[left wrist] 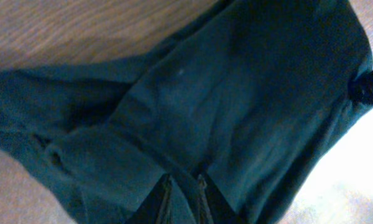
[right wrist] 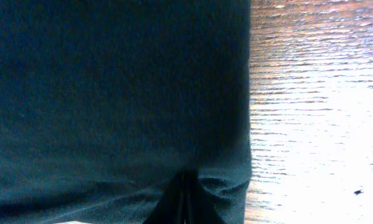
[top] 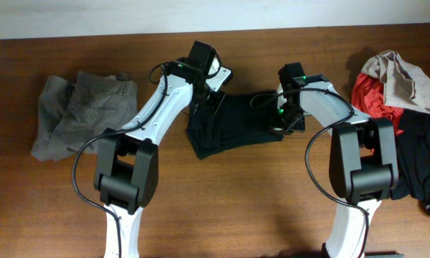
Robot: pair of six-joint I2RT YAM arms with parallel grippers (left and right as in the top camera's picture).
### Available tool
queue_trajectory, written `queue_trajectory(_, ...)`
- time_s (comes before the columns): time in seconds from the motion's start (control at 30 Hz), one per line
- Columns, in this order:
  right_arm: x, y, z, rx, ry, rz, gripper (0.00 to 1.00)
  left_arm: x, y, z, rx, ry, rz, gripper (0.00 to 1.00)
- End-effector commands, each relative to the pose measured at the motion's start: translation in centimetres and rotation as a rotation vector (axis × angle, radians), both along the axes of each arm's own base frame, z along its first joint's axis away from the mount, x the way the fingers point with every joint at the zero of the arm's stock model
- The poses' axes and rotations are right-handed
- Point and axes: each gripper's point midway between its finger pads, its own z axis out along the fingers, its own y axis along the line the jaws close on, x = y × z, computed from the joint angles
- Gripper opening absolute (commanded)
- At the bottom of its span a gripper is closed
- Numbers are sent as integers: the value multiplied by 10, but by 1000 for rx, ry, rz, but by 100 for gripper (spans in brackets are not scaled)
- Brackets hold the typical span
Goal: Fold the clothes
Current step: 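Press the folded black shirt bundle flat with both grippers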
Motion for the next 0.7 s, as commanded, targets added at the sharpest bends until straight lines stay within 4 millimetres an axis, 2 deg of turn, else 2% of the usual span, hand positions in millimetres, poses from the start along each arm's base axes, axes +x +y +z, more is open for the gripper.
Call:
queue_trajectory(0.0,-17,-8,-24,-54,75,-7,4,-5,-11,-6,-18,-8,-35,17)
queue_trajectory(0.13,-17,-8,-24,-54,76,-7,4,-11,-12,-21,-1,-7,-63,17)
queue_trajectory(0.27,-18,-9,-24,-55,80,-7,4,-10,5,-45,101,-2,-40,17)
queue_trajectory(0.33,-19,-9,-24,-55,81,-7,4,-6,23,-59,199,-3,-10,11)
queue_trajectory(0.43,-19,-9,-24,-55,82,-7,4,-3,67,-76,395,4,118,4)
queue_trajectory(0.53,-20,-9,-24,-56,87,-6,4,2,113,-74,549,-5,279,1)
queue_trajectory(0.67,-21,-9,-24,-56,88,-7,4,5,157,-65,627,10,425,0)
